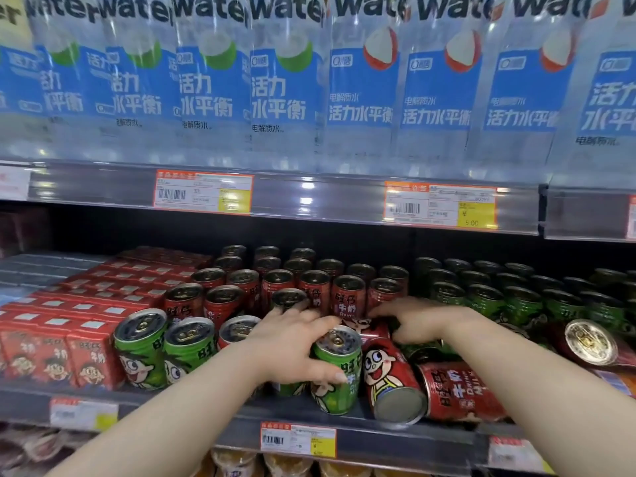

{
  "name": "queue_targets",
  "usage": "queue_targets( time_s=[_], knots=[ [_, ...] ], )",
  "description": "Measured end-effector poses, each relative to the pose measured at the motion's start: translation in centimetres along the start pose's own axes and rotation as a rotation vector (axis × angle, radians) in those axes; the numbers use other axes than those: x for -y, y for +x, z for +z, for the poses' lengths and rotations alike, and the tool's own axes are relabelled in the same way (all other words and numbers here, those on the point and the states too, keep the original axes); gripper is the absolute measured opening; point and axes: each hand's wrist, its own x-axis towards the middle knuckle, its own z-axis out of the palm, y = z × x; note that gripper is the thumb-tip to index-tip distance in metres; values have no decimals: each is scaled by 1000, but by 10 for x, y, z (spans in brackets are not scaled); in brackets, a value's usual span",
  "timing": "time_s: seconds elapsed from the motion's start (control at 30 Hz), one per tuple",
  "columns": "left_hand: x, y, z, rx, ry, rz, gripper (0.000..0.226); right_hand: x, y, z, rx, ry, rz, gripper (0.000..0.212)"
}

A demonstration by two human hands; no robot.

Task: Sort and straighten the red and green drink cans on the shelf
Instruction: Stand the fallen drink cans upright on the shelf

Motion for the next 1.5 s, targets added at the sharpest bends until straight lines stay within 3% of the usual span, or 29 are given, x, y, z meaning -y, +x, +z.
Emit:
queue_targets(
  time_s=[0.23, 0.37, 0.5, 0.7, 0.8, 0.9, 1.0, 1.17, 1.23, 1.33, 1.4, 1.5],
  knots=[
    [1, 1, 0, -17, 12, 22, 87, 16, 17, -6, 102, 119, 37, 52],
    [2, 1, 0, -18, -8, 26, 88, 25, 27, -4, 142, 121, 61, 66],
    [3, 1, 1, -24, -24, 38, 88, 32, 31, 7, 45, 152, 98, 65],
    [6, 3, 2, -24, -26, 56, 89, 32, 31, 13, 32, 175, 156, 78],
    [7, 4, 3, -27, -23, 65, 90, 33, 30, 7, -58, 190, 149, 83],
    [8, 5, 4, -31, -27, 73, 90, 34, 28, -3, -189, 184, 112, 80],
    [9, 6, 5, -47, -27, 79, 91, 42, 25, -2, -173, 132, 29, 78],
    [9, 6, 7, -52, -29, 74, 95, 31, 6, -3, -243, 395, 40, 62],
    [8, 6, 6, -45, -33, 59, 98, 23, -11, -8, -196, 239, 124, 50],
    [2, 8, 2, -25, -73, 37, 106, 22, -31, -4, 35, 65, 166, 68],
    [-5, 12, -1, -27, -108, 64, 110, 27, -37, 4, 76, 31, 144, 82],
    [-15, 16, -3, -5, -92, 122, 112, 33, -42, 10, 67, -56, 125, 85]
  ],
)
